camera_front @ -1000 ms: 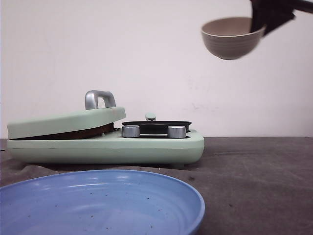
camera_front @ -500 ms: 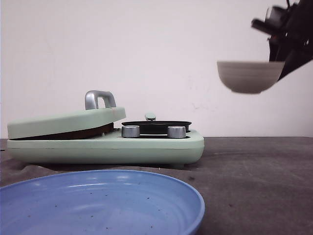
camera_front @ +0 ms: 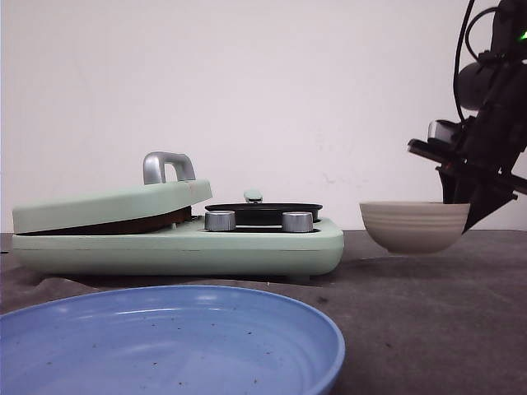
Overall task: Make breakfast with bread and shrimp
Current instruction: 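Turn the bowl upright and carry it back beside the press, then lower the bowl onto the table and open the right gripper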
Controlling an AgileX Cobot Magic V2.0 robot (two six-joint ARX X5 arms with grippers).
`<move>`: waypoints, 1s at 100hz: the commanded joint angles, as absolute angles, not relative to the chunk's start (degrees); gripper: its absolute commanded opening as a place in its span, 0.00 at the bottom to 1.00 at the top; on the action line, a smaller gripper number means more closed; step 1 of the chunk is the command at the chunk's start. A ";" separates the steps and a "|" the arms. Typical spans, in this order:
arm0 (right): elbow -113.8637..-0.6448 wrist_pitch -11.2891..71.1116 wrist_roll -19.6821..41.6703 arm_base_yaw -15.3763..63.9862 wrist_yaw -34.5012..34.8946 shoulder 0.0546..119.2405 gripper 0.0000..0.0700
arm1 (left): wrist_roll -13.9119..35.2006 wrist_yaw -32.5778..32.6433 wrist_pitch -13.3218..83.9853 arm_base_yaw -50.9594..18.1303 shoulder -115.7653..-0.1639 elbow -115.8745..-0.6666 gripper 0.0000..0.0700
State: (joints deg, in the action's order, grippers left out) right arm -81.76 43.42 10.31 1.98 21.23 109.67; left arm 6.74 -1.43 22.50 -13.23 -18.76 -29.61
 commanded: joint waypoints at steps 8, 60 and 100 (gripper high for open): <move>-82.85 41.80 9.69 2.17 20.93 111.33 0.01 | 6.04 -1.45 22.30 -13.30 -19.05 -29.80 0.56; -82.83 39.75 10.04 2.17 20.97 111.98 0.01 | 6.02 -1.45 22.33 -13.30 -19.05 -29.80 0.56; -82.83 38.98 9.34 2.46 20.99 111.98 0.31 | 6.02 -1.45 22.37 -13.30 -19.05 -29.80 0.56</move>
State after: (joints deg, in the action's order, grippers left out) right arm -81.76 39.46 10.28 2.17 20.88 110.50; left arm 6.74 -1.43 22.72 -13.23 -18.76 -29.61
